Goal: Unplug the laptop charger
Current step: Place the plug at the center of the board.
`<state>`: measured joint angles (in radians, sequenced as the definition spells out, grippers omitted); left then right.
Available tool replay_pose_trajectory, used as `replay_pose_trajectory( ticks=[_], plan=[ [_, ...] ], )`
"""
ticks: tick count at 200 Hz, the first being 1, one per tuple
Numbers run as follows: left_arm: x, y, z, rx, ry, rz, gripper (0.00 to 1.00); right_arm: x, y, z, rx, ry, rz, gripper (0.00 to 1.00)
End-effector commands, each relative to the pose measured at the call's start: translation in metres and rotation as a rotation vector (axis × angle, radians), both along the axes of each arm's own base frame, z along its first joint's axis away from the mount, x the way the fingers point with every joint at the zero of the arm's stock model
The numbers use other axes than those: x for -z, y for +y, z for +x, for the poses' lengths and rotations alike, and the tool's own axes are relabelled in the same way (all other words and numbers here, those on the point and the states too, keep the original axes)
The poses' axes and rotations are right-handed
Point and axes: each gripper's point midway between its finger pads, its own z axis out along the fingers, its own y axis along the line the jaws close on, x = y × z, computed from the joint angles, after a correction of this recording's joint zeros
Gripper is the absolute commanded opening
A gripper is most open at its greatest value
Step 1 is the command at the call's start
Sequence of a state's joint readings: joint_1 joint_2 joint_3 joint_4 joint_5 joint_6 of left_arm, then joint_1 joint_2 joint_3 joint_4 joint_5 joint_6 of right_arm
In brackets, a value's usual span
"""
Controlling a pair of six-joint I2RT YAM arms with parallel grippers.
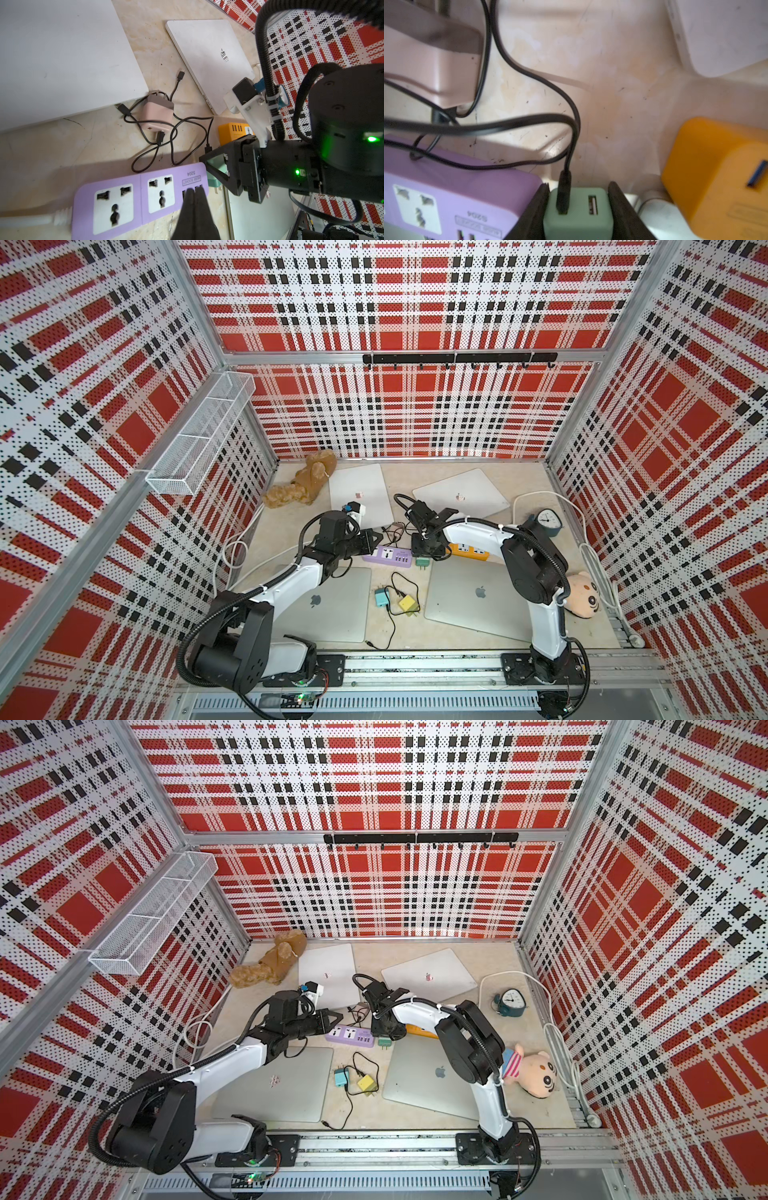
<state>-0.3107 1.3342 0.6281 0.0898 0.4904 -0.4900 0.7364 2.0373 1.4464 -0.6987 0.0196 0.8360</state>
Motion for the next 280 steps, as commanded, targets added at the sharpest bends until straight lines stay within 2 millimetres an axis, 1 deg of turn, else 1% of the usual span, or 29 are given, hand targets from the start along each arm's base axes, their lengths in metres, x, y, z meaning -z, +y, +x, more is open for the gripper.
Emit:
replay_pose_trajectory(
  ticks=[1, 33, 79, 107, 125, 154, 166, 174, 181, 186, 190, 193, 198, 201, 202, 204, 205, 207, 210, 226, 241, 255, 262, 265, 272, 280],
  plan=[
    [0.002, -0.006, -0.001, 0.023, -0.007, -0.009, 0.04, 0.005, -0.007, -0.001, 0.012, 0.018, -0.034, 0.40],
    [0.000, -0.007, -0.001, 0.027, -0.010, -0.009, 0.04, -0.006, -0.002, 0.001, 0.005, 0.000, -0.005, 0.45],
    [-0.001, -0.009, -0.001, 0.030, -0.008, -0.001, 0.04, -0.019, 0.000, 0.004, -0.003, -0.028, 0.013, 0.55],
    [-0.005, -0.011, -0.001, 0.030, -0.013, 0.005, 0.04, -0.027, -0.001, 0.005, -0.008, -0.047, 0.018, 0.57],
    [-0.009, -0.012, 0.000, 0.027, -0.021, 0.008, 0.04, -0.038, -0.002, 0.007, -0.005, -0.071, 0.026, 0.57],
    [-0.017, -0.010, 0.000, 0.015, -0.035, 0.014, 0.04, -0.063, -0.003, 0.008, -0.016, -0.124, 0.051, 0.59],
    [-0.022, -0.008, 0.001, 0.005, -0.051, 0.015, 0.07, -0.073, -0.006, 0.009, -0.021, -0.153, 0.057, 0.60],
    [-0.027, -0.005, 0.003, -0.010, -0.064, 0.015, 0.13, -0.081, -0.007, 0.009, -0.032, -0.179, 0.067, 0.62],
    [-0.032, -0.003, 0.004, -0.027, -0.076, 0.013, 0.16, -0.089, -0.007, 0.009, -0.045, -0.206, 0.082, 0.63],
    [-0.036, -0.001, 0.006, -0.038, -0.089, 0.010, 0.18, -0.095, -0.007, 0.009, -0.057, -0.231, 0.095, 0.67],
    [-0.039, 0.000, 0.006, -0.047, -0.099, 0.007, 0.22, -0.101, -0.008, 0.009, -0.065, -0.252, 0.106, 0.72],
    [-0.042, 0.002, 0.007, -0.054, -0.107, 0.008, 0.29, -0.105, -0.009, 0.008, -0.066, -0.270, 0.112, 0.76],
    [-0.046, 0.004, 0.008, -0.067, -0.123, 0.007, 0.40, -0.113, -0.011, 0.007, -0.070, -0.297, 0.122, 0.87],
    [-0.049, 0.005, 0.008, -0.075, -0.131, 0.008, 0.51, -0.117, -0.013, 0.008, -0.070, -0.317, 0.128, 0.92],
    [-0.049, 0.006, 0.008, -0.079, -0.133, 0.008, 0.58, -0.118, -0.013, 0.007, -0.071, -0.322, 0.129, 0.94],
    [-0.051, 0.007, 0.009, -0.085, -0.139, 0.008, 0.88, -0.121, -0.014, 0.007, -0.072, -0.335, 0.134, 0.98],
    [-0.052, 0.008, 0.009, -0.088, -0.143, 0.008, 0.95, -0.124, -0.014, 0.007, -0.073, -0.343, 0.137, 0.99],
    [-0.054, 0.009, 0.009, -0.093, -0.149, 0.008, 1.00, -0.126, -0.016, 0.008, -0.074, -0.357, 0.139, 1.00],
    [-0.056, 0.010, 0.010, -0.101, -0.155, 0.007, 0.99, -0.131, -0.018, 0.007, -0.075, -0.375, 0.143, 1.00],
    [-0.069, 0.021, 0.013, -0.140, -0.195, 0.006, 0.98, -0.154, -0.030, 0.006, -0.073, -0.472, 0.159, 1.00],
    [-0.081, 0.034, 0.016, -0.185, -0.242, 0.006, 0.98, -0.170, -0.047, 0.007, -0.062, -0.551, 0.140, 1.00],
    [-0.093, 0.048, 0.018, -0.237, -0.300, 0.000, 0.98, -0.180, -0.074, 0.011, -0.004, -0.639, 0.049, 1.00],
    [-0.100, 0.052, 0.018, -0.256, -0.333, -0.004, 0.98, -0.182, -0.087, 0.010, 0.016, -0.674, 0.007, 1.00],
    [-0.102, 0.067, 0.022, -0.302, -0.347, 0.002, 0.98, -0.184, -0.092, 0.010, 0.023, -0.691, -0.013, 1.00],
    [-0.107, 0.077, 0.024, -0.351, -0.378, 0.006, 0.98, -0.186, -0.104, 0.010, 0.041, -0.729, -0.049, 1.00],
    [-0.112, 0.095, 0.027, -0.450, -0.414, 0.015, 0.98, -0.188, -0.115, 0.009, 0.036, -0.780, -0.098, 1.00]
  ],
)
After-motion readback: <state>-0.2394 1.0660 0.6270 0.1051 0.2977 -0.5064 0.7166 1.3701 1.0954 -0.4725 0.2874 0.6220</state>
